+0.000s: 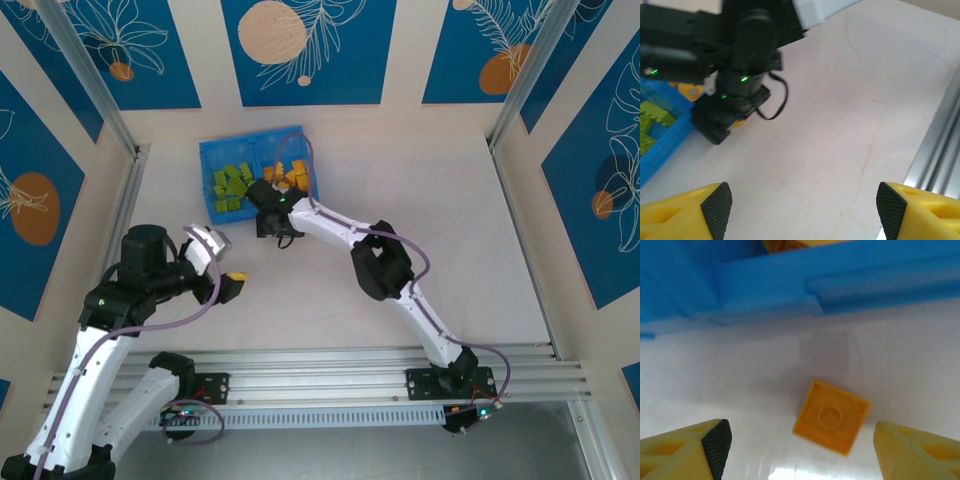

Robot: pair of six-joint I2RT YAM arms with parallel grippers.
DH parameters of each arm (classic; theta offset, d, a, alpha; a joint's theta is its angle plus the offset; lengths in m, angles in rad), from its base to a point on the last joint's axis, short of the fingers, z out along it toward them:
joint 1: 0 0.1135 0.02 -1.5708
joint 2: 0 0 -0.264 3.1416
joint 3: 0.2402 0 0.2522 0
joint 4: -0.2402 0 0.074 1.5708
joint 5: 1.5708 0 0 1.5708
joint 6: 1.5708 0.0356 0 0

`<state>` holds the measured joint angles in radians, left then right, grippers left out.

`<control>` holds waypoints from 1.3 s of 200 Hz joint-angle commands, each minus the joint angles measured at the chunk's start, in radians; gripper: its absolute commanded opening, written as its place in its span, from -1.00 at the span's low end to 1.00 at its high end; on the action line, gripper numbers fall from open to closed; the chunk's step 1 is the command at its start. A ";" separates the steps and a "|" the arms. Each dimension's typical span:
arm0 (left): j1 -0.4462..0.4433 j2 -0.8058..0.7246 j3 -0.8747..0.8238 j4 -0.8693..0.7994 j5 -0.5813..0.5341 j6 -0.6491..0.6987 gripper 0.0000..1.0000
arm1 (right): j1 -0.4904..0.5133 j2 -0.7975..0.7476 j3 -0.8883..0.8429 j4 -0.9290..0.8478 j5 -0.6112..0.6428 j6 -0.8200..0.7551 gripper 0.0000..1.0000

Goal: Sort the legos into containers by color

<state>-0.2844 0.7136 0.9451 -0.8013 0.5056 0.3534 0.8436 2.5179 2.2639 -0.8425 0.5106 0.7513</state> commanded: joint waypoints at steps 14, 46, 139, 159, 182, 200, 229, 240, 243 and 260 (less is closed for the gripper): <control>-0.025 0.000 -0.013 0.030 0.063 0.047 0.61 | 0.001 0.079 0.136 -0.152 0.105 0.034 0.49; -0.032 -0.009 -0.034 0.043 0.064 0.042 0.63 | -0.004 0.070 0.094 -0.149 0.066 0.080 0.30; -0.035 -0.049 -0.098 0.106 0.157 0.074 1.00 | -0.007 -0.146 -0.185 -0.028 0.008 0.078 -0.39; -0.035 -0.058 -0.112 0.131 0.201 0.087 1.00 | -0.006 -0.303 -0.340 0.071 -0.001 0.045 -0.41; -0.037 -0.058 -0.125 0.182 0.231 0.069 1.00 | -0.006 -0.444 -0.437 0.151 0.002 -0.025 -0.40; -0.039 -0.054 -0.146 0.251 0.224 0.006 1.00 | -0.008 -0.497 -0.456 0.227 0.030 -0.107 -0.39; -0.045 -0.055 -0.181 0.366 0.163 -0.149 1.00 | -0.057 -0.411 -0.303 0.237 0.056 -0.176 -0.37; -0.045 -0.058 -0.182 0.378 0.093 -0.222 1.00 | -0.080 -0.341 -0.199 0.194 0.044 -0.184 -0.37; -0.045 -0.058 -0.183 0.378 0.066 -0.240 1.00 | -0.086 -0.319 -0.162 0.185 0.043 -0.187 -0.37; -0.045 -0.065 -0.195 0.361 -0.091 -0.334 1.00 | -0.107 -0.188 0.022 0.156 0.038 -0.220 -0.36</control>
<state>-0.3195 0.6628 0.7689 -0.4942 0.6014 0.1951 0.7792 2.1632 2.1086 -0.6544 0.5327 0.6014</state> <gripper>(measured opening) 0.998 0.319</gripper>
